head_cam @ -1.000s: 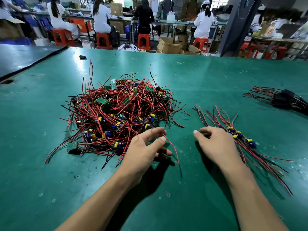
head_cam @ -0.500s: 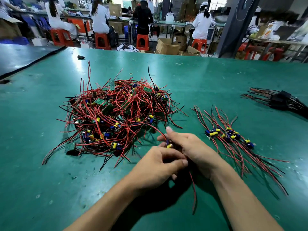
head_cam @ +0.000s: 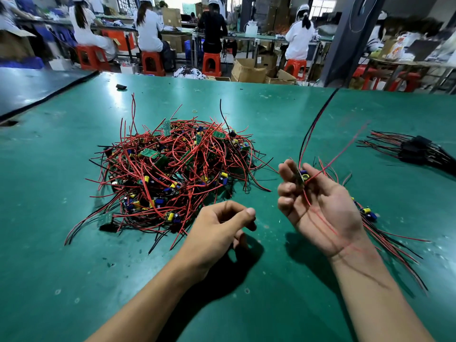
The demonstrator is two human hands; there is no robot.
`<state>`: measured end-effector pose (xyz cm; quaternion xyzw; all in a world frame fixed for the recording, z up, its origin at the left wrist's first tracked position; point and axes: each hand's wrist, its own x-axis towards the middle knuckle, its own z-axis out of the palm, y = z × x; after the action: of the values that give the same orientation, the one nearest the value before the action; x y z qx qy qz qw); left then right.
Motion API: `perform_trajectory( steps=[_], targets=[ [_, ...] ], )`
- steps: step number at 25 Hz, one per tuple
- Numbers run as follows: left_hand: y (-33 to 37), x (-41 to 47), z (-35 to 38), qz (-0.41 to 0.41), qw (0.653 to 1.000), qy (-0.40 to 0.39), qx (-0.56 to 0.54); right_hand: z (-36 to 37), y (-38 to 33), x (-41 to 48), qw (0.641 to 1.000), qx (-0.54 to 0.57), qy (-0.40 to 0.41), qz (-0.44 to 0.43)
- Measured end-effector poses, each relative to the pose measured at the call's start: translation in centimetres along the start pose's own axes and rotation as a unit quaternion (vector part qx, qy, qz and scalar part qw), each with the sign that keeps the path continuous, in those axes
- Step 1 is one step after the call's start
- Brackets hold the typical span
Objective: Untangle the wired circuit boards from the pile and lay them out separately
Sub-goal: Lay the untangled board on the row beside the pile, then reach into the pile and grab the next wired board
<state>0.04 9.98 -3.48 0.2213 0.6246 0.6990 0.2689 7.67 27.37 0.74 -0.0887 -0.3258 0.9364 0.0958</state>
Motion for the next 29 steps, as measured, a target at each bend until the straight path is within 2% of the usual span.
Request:
perform_trajectory(
  steps=[2,5,7,10,15,22,29],
  targets=[
    [-0.1,0.1,0.2,0.004,1.0,0.004,-0.012,0.1,0.8,0.3,0.994,-0.105,0.025,-0.003],
    [-0.1,0.0,0.6,0.016,1.0,0.006,-0.024,0.4,3.4,1.0,0.943,-0.325,0.071,-0.024],
    [0.0,0.0,0.6,0.014,0.999,0.017,-0.026,0.6,4.2,1.1,0.923,-0.375,0.073,-0.04],
    [0.5,0.1,0.3,0.01,0.999,0.034,-0.019,0.7,4.0,1.0,0.924,-0.375,0.045,-0.056],
    [0.3,-0.2,0.2,0.009,0.999,0.021,-0.035,1.1,5.0,0.8,0.918,-0.396,0.006,-0.032],
    [0.1,0.2,-0.5,0.042,0.997,0.064,-0.009,1.2,5.4,0.5,0.908,-0.418,-0.004,-0.012],
    [-0.1,0.4,-1.0,0.045,0.998,0.037,0.017,1.1,4.6,0.5,0.908,-0.419,-0.011,-0.023]
  ],
)
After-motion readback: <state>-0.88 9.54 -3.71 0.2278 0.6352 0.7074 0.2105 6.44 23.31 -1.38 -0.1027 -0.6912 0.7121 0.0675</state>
